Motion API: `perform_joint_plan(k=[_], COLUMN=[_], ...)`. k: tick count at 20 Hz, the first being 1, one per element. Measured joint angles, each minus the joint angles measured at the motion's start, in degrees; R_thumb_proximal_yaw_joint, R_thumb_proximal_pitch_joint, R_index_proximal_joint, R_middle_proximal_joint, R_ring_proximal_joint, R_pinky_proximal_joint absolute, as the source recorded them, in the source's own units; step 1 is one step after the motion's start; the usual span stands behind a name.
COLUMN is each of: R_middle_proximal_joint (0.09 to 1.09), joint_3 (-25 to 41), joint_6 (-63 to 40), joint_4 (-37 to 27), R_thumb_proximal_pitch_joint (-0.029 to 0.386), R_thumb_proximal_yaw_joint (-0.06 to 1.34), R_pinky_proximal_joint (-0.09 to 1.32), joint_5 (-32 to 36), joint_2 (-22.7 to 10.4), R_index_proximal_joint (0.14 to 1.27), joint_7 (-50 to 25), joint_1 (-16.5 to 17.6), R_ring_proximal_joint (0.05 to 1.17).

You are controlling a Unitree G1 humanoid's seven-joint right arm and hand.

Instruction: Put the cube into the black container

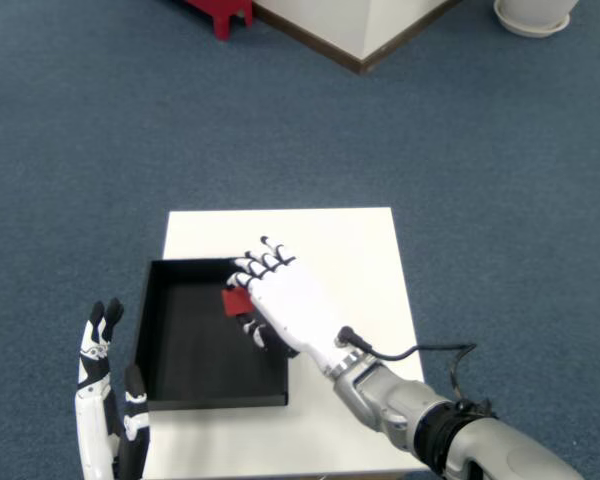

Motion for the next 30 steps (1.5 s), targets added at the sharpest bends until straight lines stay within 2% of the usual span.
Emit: perform_joint_plan(k=[7, 18, 21, 25, 28, 30], R_middle_proximal_joint=[0.26, 0.23, 0.23, 0.25, 0.26, 0.27], joint_3=[1.57, 1.59, 0.91, -3.09, -4.47, -5.24], joint_6=[0.00, 0.00, -0.58, -8.26, -11.52, -14.69], joint_4=[0.01, -1.60, -2.95, -12.02, -12.32, -11.24], R_thumb_proximal_pitch_joint=[0.135, 0.144, 0.139, 0.139, 0.135, 0.135], R_thumb_proximal_yaw_joint=[0.74, 0.69, 0.58, 0.51, 0.52, 0.53], R_pinky_proximal_joint=[0.07, 0.03, 0.02, 0.02, 0.02, 0.04], joint_5=[2.84, 3.34, 4.72, 7.06, 9.55, 10.93], joint_2=[0.14, -0.04, -0.49, -2.73, -6.05, -6.94], R_index_proximal_joint=[0.49, 0.43, 0.43, 0.44, 0.44, 0.45], joint_7=[0.87, 0.37, -4.29, -18.04, -19.89, -21.01], joint_1=[-0.69, -1.08, -0.69, 2.17, 4.57, 6.32], R_ring_proximal_joint=[0.26, 0.22, 0.21, 0.22, 0.22, 0.23])
